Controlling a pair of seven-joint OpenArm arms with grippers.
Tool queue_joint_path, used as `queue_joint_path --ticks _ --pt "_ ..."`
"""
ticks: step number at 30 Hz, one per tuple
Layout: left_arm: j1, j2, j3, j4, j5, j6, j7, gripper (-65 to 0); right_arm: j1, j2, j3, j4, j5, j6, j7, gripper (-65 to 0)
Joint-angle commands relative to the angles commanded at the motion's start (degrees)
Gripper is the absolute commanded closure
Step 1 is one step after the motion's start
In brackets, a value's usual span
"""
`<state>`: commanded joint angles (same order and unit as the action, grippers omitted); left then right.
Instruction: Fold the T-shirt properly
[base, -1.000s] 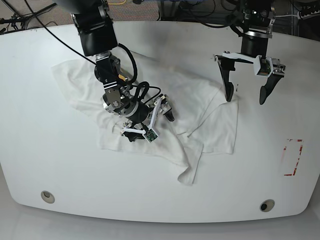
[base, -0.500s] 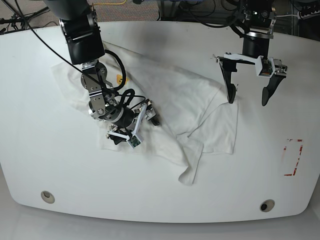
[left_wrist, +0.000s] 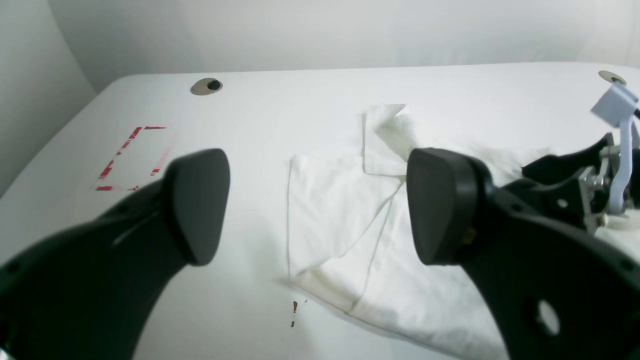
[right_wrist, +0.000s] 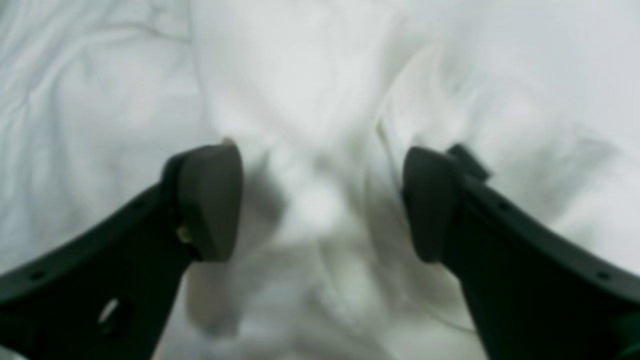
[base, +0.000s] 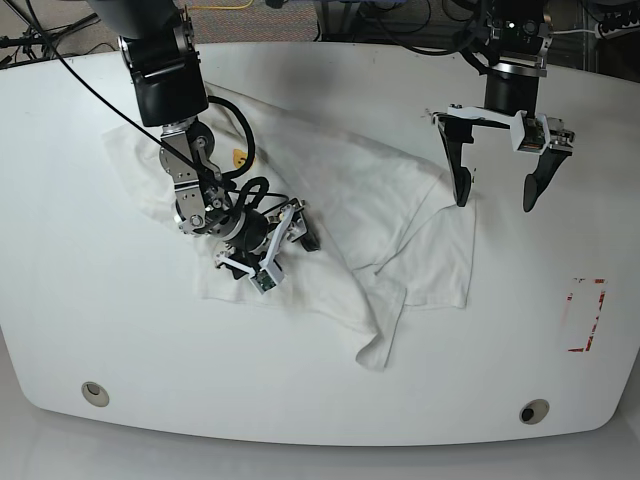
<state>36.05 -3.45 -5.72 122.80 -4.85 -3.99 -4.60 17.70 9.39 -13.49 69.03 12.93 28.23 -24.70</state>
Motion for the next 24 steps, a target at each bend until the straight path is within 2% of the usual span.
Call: queue_joint_path --ticks 6,8,10,18,24 --pt "0.83 0.12 0.26 0.16 -0.06 0.16 0.17 -52.2 0.67 -0.74 0.03 0.17 -4.94 -0.51 1.93 -19.4" --pt "0.85 0.21 0.22 0.13 -0.14 0.07 -0.32 -52.0 1.45 -1.32 0.29 0.55 -8.56 -0.85 2.27 -8.5" --pt "0.97 0.2 0.3 0.11 -0.12 0.07 -0.37 -52.1 1.63 -1.37 0.18 0.26 -9.14 -0.81 2.52 -5.0" --pt "1.54 0.22 0.27 -0.31 0.07 -0.01 -0.35 -52.0 2.61 -1.04 -0.32 -1.93 -8.07 -0.29 2.39 -4.1" --pt "1.2 0.36 0.17 -0.26 -0.14 -0.09 -0.35 -51.8 3.17 -0.72 1.91 -1.22 -7.42 -0.47 2.8 -3.6"
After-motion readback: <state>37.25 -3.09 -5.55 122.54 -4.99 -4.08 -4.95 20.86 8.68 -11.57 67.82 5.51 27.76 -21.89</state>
